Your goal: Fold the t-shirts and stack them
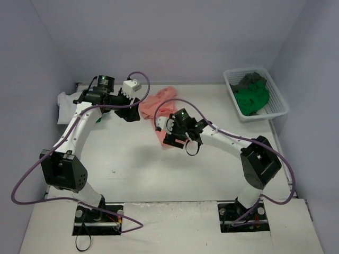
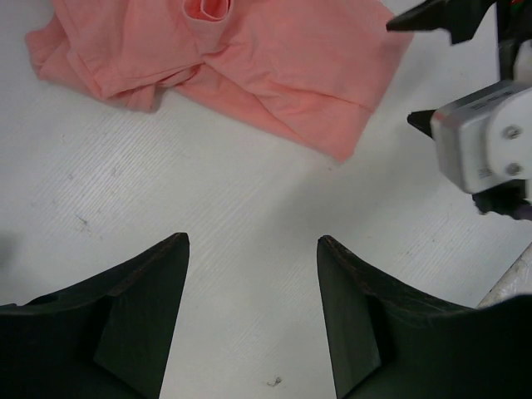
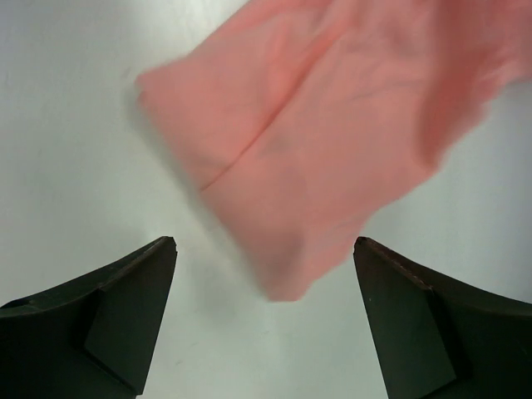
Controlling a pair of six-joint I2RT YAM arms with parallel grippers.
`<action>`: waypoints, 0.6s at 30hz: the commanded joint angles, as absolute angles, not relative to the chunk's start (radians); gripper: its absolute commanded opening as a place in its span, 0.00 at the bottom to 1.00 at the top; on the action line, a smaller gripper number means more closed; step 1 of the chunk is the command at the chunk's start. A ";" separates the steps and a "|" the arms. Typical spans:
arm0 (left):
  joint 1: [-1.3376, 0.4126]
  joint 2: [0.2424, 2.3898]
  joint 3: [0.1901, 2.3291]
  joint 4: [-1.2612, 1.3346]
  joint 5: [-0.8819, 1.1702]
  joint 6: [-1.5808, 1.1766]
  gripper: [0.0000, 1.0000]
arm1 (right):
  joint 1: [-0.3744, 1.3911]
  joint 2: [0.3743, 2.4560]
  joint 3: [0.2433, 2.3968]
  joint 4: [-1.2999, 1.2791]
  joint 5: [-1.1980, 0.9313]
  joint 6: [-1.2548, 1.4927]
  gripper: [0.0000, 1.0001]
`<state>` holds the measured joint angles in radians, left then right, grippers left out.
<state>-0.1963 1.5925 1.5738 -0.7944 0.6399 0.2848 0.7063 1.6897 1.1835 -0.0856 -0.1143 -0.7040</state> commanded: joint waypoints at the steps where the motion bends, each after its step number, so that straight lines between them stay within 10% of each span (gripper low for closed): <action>1: -0.196 1.519 1.585 -0.762 0.664 0.299 0.57 | 0.696 1.660 1.119 -0.100 -0.138 -0.750 0.85; 18: -0.193 1.488 1.534 -0.726 0.617 0.305 0.57 | 0.772 1.638 0.851 0.317 -0.003 -0.870 0.87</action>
<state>-0.1963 1.5410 1.5150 -0.7746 0.6197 0.2863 0.7479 1.6863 0.8661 0.1917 -0.0574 -0.8436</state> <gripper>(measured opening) 0.574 0.870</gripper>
